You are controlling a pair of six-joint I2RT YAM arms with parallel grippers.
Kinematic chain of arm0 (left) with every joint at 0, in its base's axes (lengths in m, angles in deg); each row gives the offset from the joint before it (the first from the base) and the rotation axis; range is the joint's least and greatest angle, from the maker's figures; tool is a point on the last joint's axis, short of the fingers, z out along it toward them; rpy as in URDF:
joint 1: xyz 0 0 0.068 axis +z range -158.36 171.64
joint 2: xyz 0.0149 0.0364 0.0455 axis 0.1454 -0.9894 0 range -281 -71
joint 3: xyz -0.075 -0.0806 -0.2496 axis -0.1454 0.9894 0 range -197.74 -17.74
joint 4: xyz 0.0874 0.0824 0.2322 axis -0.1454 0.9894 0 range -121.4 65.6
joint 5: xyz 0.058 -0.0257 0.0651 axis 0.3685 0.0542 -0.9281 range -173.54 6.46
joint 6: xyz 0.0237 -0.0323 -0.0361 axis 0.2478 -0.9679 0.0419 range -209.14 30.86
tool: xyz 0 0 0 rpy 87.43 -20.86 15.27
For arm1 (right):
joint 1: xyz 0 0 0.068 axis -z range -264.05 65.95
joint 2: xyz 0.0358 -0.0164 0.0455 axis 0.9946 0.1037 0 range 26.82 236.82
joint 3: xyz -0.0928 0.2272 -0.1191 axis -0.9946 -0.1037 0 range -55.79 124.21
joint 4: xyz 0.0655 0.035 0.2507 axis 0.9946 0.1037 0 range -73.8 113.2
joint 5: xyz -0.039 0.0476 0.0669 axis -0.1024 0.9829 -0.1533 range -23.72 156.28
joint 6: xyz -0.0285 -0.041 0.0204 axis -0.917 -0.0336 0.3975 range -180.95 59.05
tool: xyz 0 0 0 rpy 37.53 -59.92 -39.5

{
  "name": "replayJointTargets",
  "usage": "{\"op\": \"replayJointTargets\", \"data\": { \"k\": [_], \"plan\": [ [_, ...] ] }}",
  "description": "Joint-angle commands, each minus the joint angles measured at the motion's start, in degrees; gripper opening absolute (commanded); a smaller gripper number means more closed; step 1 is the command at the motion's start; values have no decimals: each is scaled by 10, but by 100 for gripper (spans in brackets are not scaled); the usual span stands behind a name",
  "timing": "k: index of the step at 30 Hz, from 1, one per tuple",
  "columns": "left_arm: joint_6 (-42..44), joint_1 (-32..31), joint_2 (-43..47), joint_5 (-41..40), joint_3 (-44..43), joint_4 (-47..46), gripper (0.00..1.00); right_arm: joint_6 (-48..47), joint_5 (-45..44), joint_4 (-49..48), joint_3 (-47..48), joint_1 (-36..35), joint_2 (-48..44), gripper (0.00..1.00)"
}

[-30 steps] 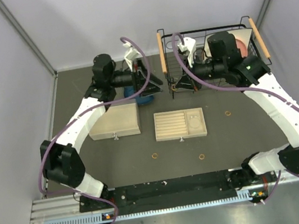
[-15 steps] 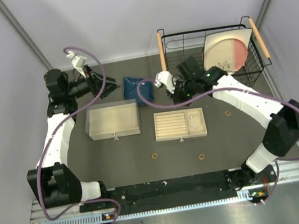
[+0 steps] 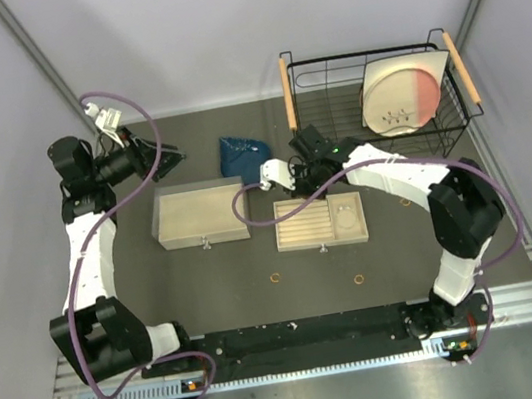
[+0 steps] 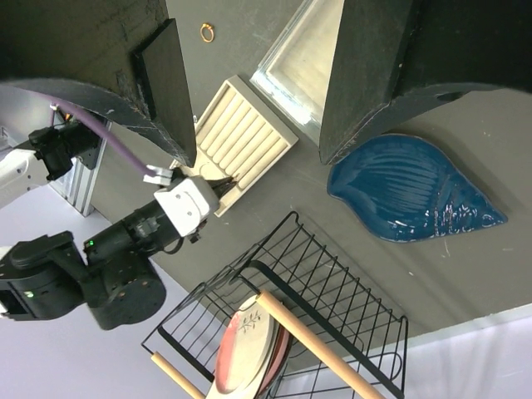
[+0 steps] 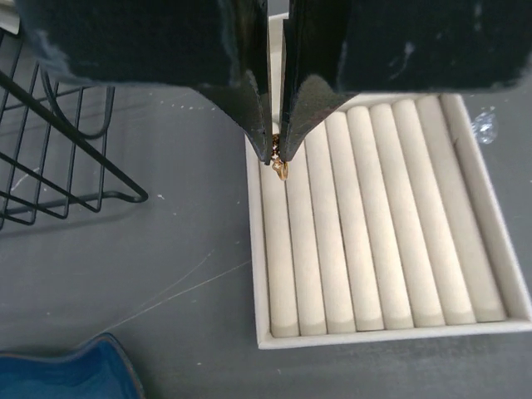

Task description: Organize the mixed jewelry

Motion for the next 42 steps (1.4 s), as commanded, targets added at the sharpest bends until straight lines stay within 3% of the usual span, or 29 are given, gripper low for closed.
{"op": "replayJointTargets", "data": {
  "k": [1,42],
  "plan": [
    [12,8,13,22,10,-5,66,-34,-17,-53,-7,-14,31,0],
    [34,33,-11,46,37,1,64,-37,-6,-85,44,-48,112,0]
  ]
}}
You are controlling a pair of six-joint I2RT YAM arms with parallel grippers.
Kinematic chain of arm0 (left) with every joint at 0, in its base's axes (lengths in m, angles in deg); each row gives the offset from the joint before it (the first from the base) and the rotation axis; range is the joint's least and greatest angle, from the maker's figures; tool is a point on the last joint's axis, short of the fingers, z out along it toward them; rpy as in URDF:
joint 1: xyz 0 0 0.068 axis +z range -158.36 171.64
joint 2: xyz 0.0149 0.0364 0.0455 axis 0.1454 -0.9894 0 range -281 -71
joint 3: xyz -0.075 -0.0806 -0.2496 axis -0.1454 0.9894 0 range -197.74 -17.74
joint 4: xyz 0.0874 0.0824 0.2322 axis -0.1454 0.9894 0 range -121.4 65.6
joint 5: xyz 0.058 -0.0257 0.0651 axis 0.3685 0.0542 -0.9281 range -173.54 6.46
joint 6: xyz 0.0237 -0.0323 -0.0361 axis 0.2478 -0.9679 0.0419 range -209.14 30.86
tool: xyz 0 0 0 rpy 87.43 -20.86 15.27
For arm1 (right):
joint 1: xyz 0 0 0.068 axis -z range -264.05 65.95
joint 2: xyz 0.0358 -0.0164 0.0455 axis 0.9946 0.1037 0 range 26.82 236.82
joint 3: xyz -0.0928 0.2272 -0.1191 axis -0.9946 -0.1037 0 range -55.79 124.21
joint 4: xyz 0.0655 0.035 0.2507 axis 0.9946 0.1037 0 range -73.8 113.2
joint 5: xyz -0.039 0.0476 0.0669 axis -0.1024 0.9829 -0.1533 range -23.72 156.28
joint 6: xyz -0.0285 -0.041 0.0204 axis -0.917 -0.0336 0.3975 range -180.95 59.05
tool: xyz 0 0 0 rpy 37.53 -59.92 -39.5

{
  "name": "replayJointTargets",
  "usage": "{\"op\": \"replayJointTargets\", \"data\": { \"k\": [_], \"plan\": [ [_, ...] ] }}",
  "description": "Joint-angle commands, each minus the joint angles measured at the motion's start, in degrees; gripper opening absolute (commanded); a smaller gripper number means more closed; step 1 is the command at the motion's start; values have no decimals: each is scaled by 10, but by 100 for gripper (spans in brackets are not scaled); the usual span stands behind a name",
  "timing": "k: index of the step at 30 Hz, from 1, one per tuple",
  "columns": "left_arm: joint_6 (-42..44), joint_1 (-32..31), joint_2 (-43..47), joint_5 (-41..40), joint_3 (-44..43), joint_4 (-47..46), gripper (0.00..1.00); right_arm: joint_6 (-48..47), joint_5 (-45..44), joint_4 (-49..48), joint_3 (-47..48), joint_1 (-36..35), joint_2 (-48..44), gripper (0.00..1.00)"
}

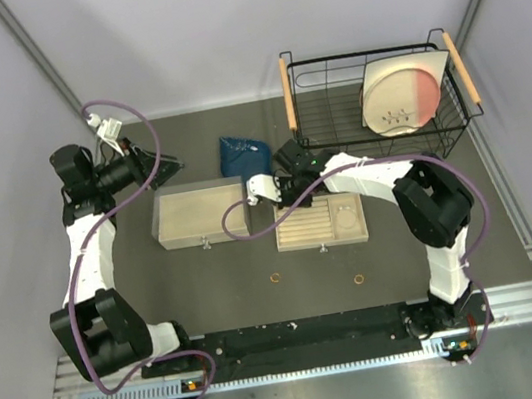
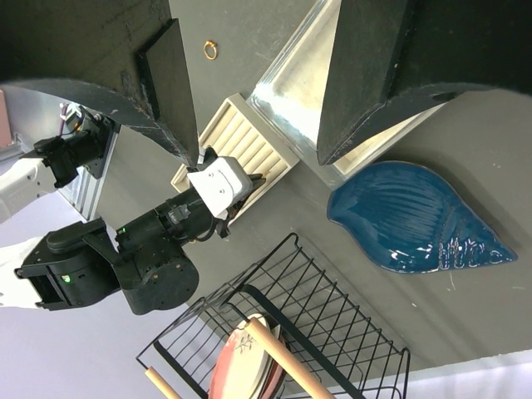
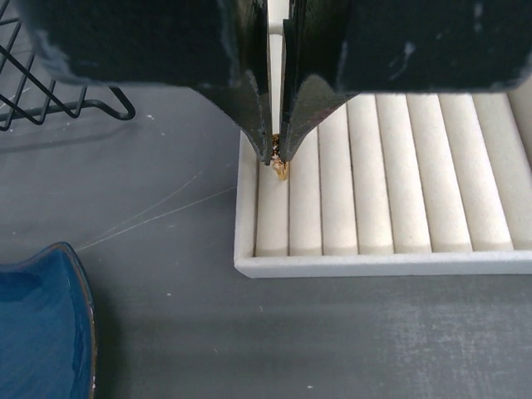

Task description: Organize the mixed jewelry

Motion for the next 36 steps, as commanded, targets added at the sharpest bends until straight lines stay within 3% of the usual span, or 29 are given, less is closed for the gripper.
{"op": "replayJointTargets", "data": {
  "k": [1,26,36],
  "plan": [
    [8,7,1,21,4,-16,64,-4,11,-14,30,-13,9,0],
    [2,21,4,37,11,-17,64,11,-1,-33,-14,-21,9,1],
    [1,24,14,42,8,-15,64,33,-31,-8,3,-21,-55,27]
  ]
}}
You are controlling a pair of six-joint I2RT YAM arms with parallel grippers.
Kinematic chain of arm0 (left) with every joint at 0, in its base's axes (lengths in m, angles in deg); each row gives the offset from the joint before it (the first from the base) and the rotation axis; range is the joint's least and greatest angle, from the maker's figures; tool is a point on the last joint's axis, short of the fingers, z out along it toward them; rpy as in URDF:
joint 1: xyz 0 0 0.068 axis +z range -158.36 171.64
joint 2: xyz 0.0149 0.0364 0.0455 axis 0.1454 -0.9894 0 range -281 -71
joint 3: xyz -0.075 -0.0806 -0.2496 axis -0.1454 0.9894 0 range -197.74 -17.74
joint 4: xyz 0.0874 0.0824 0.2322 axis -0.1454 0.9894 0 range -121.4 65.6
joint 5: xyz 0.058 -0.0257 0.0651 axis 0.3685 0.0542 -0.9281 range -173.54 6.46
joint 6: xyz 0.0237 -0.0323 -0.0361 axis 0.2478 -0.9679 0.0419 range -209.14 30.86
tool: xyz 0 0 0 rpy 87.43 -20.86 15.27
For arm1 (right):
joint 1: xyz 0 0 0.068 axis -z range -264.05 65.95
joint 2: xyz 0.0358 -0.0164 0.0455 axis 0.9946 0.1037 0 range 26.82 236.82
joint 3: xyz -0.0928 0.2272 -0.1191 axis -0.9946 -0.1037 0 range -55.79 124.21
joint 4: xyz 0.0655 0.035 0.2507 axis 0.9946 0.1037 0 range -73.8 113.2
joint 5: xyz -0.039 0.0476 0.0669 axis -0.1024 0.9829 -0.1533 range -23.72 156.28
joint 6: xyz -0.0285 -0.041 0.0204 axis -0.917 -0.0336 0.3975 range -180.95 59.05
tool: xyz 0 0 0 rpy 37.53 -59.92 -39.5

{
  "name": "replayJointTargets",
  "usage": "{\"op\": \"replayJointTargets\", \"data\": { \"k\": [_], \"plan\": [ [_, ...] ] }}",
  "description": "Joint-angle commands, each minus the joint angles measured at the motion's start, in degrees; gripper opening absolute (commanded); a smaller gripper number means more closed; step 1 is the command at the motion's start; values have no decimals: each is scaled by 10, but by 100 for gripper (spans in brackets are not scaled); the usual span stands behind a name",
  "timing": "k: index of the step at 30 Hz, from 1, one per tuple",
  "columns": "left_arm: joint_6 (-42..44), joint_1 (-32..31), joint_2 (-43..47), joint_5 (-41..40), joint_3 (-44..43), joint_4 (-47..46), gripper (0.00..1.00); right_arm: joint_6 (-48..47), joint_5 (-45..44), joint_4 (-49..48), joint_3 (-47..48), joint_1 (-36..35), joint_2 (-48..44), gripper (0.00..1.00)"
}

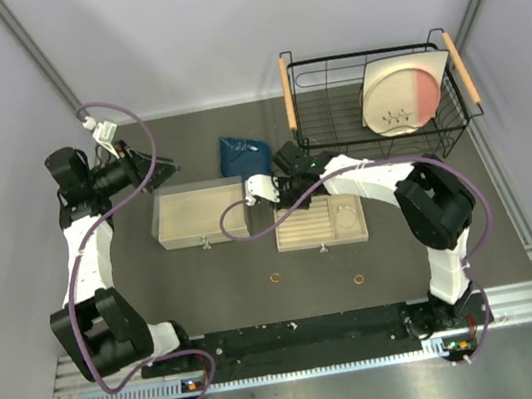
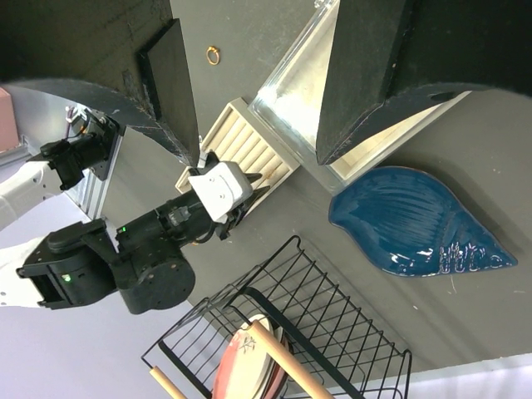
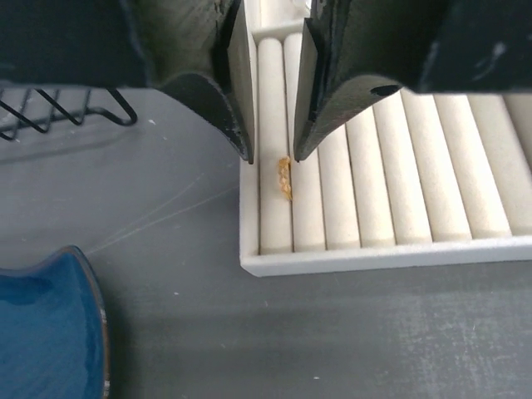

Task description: Organize the mixed jewelry

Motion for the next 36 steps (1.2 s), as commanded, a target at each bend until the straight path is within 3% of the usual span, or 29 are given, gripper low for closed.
{"op": "replayJointTargets", "data": {
  "k": [1,6,11,22,29,36],
  "plan": [
    [1,5,16,18,3,-15,64,15,-17,13,12,-8,-61,28],
    [-3,5,24,19,5,-14,64,21,-30,32,4,-9,-107,30],
    [22,0,39,5,17,-14,64,38,-59,41,-65,9,-166,29],
    [217,-98,60,-132,-10,149,67,62,-52,86,-241,182,-398,29],
    [222,-155,50,-182,-6,154,67,125,-47,84,-291,305,-417,30],
    [216,-161,36,-180,0,151,67,168,-49,44,-315,405,-369,31]
  ]
}}
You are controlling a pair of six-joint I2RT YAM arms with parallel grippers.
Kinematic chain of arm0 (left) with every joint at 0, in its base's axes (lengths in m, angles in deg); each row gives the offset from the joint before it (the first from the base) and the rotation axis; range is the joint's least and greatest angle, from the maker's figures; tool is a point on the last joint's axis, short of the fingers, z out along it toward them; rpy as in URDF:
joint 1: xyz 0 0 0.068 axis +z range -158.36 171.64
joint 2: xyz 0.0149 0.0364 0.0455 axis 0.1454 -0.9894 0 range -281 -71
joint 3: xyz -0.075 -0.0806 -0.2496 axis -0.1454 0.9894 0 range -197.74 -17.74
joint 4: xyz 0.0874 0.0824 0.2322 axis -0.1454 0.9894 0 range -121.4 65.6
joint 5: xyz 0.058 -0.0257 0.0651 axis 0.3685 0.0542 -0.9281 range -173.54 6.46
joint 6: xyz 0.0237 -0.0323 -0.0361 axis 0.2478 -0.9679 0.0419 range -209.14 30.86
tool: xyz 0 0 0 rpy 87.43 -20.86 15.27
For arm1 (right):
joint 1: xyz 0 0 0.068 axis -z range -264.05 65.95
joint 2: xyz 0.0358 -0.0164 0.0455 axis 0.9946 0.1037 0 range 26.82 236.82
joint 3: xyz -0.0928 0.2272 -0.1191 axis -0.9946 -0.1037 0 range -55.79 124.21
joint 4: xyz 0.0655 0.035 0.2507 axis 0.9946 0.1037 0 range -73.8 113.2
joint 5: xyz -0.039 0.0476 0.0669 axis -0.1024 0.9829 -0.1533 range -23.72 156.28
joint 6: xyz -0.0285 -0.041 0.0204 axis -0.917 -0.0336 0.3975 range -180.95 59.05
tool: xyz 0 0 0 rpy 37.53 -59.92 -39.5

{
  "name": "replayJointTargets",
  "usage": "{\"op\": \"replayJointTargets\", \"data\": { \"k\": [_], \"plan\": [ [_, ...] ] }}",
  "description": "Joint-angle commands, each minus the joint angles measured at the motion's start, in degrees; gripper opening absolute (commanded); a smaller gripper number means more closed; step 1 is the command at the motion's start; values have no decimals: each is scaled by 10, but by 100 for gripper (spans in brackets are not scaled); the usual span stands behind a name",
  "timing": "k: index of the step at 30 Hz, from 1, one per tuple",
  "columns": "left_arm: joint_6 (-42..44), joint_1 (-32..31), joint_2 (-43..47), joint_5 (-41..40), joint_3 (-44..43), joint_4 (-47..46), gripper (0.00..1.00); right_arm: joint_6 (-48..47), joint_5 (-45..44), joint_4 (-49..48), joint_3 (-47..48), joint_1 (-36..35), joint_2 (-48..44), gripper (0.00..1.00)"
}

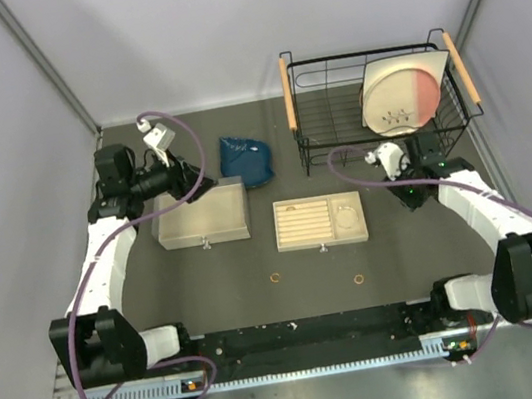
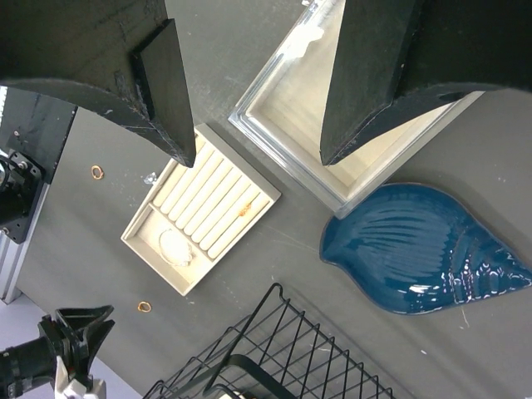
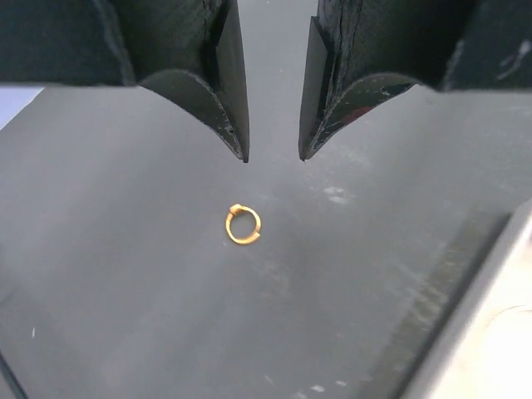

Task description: Organize the mixed jewelry

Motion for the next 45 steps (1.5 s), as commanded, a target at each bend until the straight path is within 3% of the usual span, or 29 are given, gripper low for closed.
{"op": "replayJointTargets", "data": {
  "k": [1,28,45],
  "plan": [
    [10,-4,-3,-4,-9,-9,67,42,3,-43,-6,56,25,30],
    [6,-6,-21,-6,-4,-12,66,128,-19,-141,9,96,142,25],
    [-2,-6,-21,-5,6,-23,66,146,61,-137,1,131,132,23]
  ]
}}
